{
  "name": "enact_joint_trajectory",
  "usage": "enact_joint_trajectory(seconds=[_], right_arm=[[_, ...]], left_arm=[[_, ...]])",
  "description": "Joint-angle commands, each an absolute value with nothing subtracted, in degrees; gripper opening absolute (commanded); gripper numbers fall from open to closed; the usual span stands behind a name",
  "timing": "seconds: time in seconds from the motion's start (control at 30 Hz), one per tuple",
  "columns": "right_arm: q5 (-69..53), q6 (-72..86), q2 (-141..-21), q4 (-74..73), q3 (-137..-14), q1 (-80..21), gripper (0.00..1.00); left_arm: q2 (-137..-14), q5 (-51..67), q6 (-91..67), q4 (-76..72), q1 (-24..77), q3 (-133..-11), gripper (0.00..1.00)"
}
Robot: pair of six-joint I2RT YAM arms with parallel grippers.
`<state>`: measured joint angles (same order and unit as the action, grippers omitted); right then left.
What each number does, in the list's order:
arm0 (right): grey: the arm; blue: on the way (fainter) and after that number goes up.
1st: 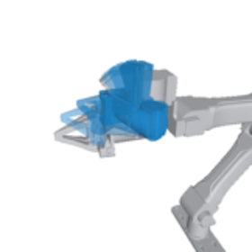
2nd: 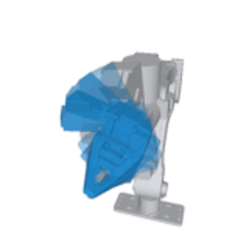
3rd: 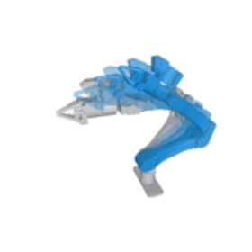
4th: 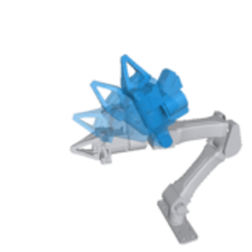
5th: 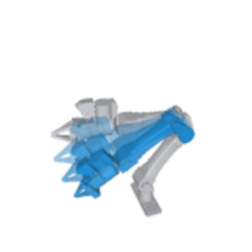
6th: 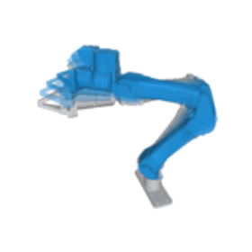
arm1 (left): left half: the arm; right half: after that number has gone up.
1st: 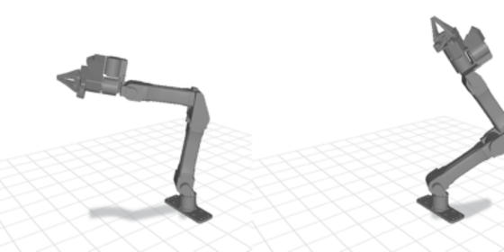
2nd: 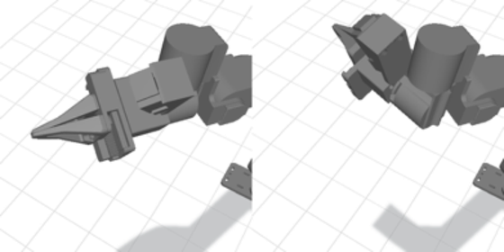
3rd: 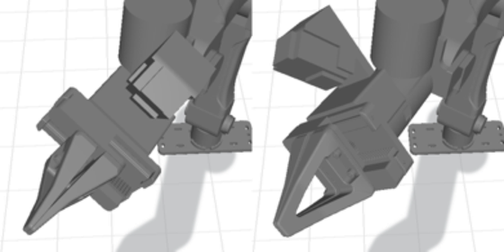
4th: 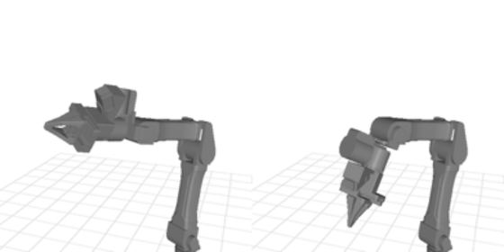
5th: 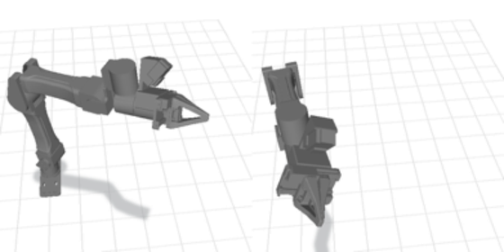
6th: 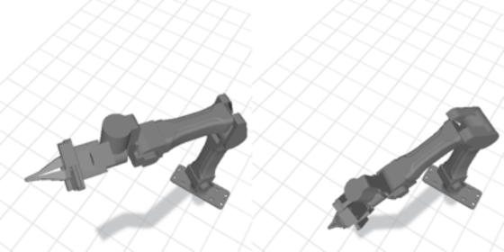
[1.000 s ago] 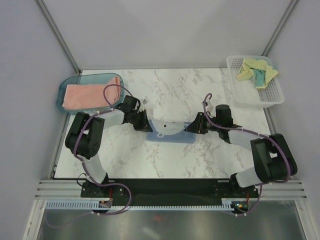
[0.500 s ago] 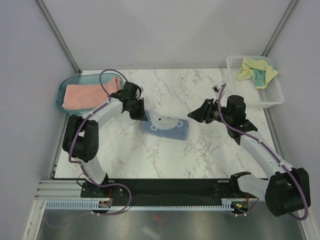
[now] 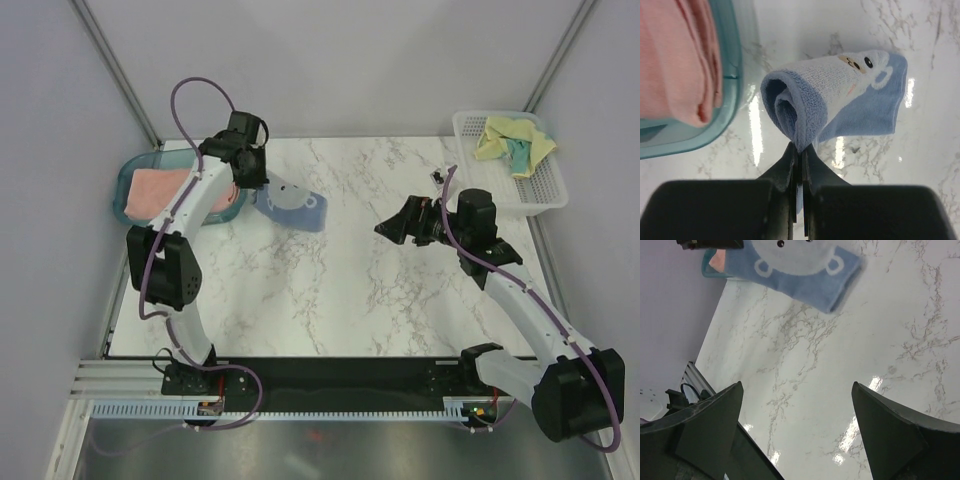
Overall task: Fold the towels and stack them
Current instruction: Neatly place the folded towel into the bin
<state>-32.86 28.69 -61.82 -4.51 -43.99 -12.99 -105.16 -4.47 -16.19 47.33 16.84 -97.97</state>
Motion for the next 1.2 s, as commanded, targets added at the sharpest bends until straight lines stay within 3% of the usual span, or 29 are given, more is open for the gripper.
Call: enact_joint_trajectory(seconds=[0.0,0.5,1.17], right_arm=[[-31.9,27.2,-61.6,-5.1,-46.4,-12.7,0.98],[-31.9,23.7,-65.1,-5.2,-47.6,-11.7,0.98],[-33.0,23.6,-67.1,-5.4,-47.6,-11.3,0.98]], left_arm=[[-108.5,-11.1,-10.7,52.0,12.4,-104.5,0.02],[-119.6,-14.7,-6.5,52.1,-4.9,-118.0,0.02],[-124.6,-17.8,-3.6,47.8,-12.6,-119.8,0.02]])
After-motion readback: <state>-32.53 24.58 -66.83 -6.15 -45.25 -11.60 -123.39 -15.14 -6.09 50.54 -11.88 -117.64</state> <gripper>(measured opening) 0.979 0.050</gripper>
